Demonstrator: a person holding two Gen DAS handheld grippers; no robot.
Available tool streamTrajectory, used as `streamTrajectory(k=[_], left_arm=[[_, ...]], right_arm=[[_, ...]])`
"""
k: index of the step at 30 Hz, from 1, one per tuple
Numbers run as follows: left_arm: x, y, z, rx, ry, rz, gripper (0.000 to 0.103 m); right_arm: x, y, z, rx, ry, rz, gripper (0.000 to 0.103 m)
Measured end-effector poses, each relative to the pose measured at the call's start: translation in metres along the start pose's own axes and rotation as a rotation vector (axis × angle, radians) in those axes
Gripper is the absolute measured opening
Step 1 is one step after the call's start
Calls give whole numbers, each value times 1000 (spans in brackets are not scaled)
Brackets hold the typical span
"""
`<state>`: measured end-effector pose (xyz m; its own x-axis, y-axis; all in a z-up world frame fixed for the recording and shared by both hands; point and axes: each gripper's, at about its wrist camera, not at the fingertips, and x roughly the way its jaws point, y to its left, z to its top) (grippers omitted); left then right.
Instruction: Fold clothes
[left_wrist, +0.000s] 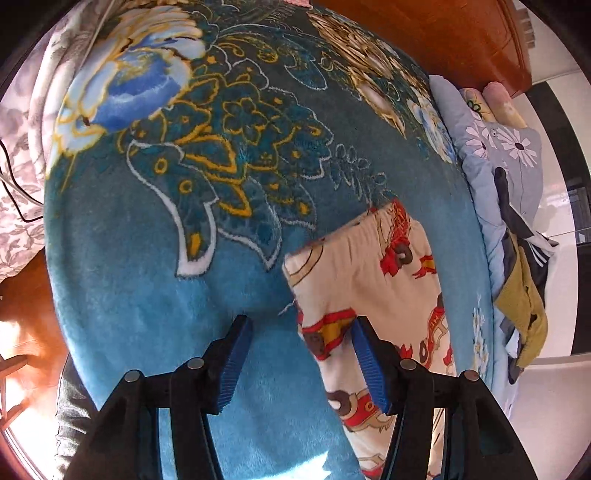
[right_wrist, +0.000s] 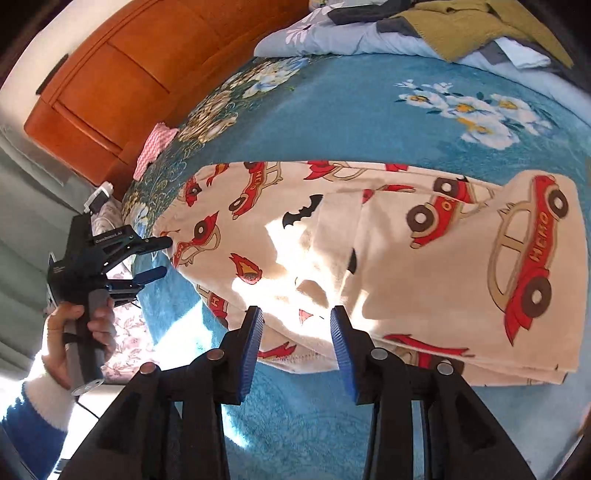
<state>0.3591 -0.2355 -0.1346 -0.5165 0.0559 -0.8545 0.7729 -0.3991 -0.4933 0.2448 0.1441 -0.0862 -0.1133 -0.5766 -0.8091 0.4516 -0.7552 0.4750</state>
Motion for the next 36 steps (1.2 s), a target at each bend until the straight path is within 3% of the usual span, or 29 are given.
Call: streamTrajectory(k=[1, 3, 6, 9, 14, 20, 24, 27, 36], left_arm=[[0, -2, 3, 9, -22, 15, 56], [3, -4, 8, 13, -38, 43, 27], [-1, -12, 8, 22, -59, 45, 20], [-27, -39, -4, 125, -129, 68, 19], [-80, -120, -46, 462, -245, 47, 19], [-93, -220, -105, 694, -250, -46, 19], [-70, -269, -158, 798, -167, -55, 19], [-43, -289, -199, 827, -71, -84, 19], [56, -278, -276, 901, 306, 6, 24]], right_arm=[[-10, -7, -4, 32, -15, -7, 39], [-29, -22, -11, 97, -41, -25, 39], [-53, -44, -20, 192, -79, -50, 39], [-73, -60, -25, 252, -117, -50, 39], [-92, -71, -33, 285, -184, -16, 39], [-100, -94, -58, 373, -221, 8, 39], [-123, -107, -72, 417, -296, -47, 39], [-137, -124, -90, 490, -339, -18, 39], [-144, -148, -114, 531, -284, -60, 39]])
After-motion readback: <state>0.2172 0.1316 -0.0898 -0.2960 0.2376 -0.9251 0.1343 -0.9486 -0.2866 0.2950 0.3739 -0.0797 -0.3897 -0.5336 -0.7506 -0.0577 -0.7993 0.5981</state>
